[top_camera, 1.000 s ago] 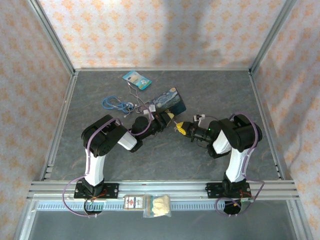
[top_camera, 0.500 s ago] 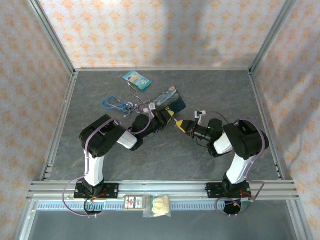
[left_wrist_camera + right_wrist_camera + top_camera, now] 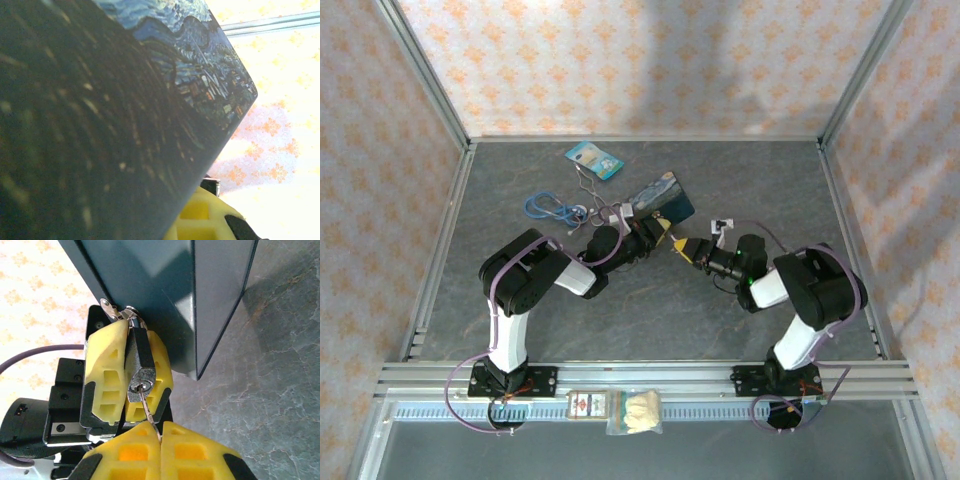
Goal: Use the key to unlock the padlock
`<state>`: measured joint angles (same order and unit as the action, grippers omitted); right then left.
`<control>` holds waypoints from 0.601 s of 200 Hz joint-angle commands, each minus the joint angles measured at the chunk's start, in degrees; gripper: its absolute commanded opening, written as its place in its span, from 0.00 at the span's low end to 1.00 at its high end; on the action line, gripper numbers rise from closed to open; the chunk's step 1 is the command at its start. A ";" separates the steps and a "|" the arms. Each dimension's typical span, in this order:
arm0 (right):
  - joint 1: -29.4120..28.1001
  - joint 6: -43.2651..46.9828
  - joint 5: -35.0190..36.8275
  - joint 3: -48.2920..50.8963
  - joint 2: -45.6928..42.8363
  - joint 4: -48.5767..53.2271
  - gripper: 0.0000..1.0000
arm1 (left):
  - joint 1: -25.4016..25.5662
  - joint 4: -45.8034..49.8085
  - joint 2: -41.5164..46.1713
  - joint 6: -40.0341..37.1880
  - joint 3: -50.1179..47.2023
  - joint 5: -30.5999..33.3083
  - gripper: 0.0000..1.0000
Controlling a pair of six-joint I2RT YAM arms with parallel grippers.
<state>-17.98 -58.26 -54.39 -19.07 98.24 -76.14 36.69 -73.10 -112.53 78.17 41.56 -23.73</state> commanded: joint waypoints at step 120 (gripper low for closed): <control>-0.04 11.29 3.96 -9.08 -9.06 17.18 0.00 | 4.13 -2.92 2.03 0.62 0.01 -13.19 0.00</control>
<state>-18.17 -65.93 -55.42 -21.43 95.83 -72.86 37.06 -74.37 -112.09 78.24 41.19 -25.43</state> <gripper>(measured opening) 0.045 0.078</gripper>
